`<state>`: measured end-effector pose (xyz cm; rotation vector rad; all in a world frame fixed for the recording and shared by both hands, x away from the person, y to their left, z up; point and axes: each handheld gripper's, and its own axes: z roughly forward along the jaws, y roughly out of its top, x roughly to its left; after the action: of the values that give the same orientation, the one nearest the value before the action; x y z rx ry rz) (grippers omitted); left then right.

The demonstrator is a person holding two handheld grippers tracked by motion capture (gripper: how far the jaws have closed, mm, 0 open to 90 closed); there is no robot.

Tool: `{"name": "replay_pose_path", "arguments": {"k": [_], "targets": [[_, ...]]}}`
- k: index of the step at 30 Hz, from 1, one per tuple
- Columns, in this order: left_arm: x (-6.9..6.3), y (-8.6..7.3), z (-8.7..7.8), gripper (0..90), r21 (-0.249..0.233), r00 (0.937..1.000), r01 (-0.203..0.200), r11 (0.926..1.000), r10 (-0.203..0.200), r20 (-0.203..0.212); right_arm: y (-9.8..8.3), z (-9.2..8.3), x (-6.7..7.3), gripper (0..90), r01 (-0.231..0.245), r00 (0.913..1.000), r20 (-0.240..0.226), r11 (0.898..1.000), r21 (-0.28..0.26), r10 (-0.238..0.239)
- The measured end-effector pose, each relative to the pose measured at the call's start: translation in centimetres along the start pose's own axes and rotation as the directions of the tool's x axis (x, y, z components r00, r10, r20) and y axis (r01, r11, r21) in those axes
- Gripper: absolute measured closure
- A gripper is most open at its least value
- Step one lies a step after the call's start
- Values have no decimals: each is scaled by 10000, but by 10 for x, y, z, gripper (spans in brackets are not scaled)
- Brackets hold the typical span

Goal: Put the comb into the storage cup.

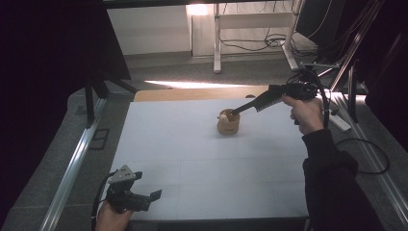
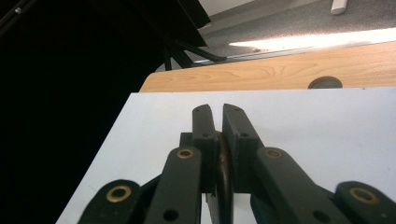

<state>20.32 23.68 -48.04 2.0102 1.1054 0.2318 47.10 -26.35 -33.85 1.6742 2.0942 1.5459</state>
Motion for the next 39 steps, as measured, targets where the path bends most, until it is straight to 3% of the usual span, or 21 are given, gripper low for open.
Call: {"name": "replay_pose_path", "arguments": {"k": [39], "targets": [[1,0,0,0,-4,9999,31,10000,-31,146,-7,48,1,850,48,9997,226,9985,541,-60]]}}
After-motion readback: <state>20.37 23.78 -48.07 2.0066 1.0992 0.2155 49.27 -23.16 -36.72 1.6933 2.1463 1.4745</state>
